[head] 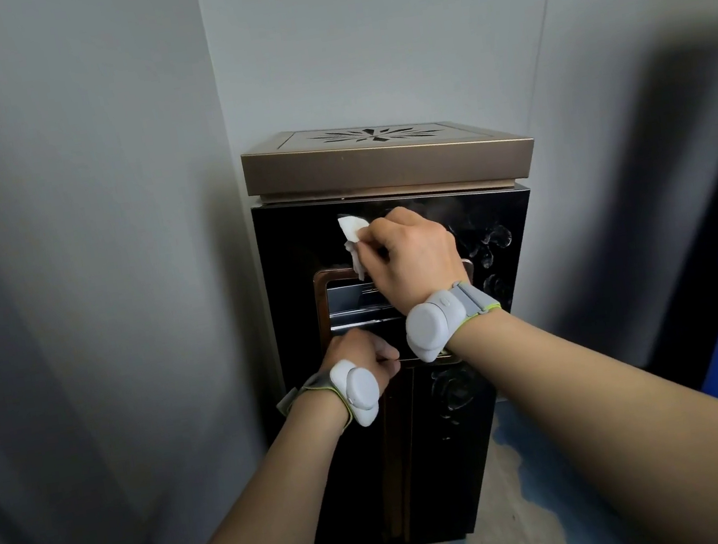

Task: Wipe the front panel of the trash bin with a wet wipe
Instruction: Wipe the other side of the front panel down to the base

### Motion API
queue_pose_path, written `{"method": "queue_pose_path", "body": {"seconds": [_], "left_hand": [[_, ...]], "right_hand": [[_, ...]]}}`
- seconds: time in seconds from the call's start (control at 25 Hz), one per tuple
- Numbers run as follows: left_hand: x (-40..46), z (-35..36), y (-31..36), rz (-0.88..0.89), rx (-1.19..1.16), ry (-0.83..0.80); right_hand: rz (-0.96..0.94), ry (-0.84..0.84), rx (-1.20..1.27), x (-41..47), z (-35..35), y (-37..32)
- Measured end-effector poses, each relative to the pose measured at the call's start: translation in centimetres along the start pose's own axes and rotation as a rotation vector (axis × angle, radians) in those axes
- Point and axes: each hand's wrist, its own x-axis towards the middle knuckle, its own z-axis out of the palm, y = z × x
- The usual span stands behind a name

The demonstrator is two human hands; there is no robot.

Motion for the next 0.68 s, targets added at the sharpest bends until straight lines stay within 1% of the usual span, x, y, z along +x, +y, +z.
{"method": "queue_pose_path", "body": {"seconds": [0.32,0.68], "left_hand": [[0.1,0.1,-0.5,0.016,0.018,0.007],[0.0,0.1,-0.6,0.023,-0.012,0.018]], "right_hand": [[0.032,0.033,0.000,0.3,-0.7,0.4],[0.087,0.016,-0.017,0.4,-1.5,1.3]]}}
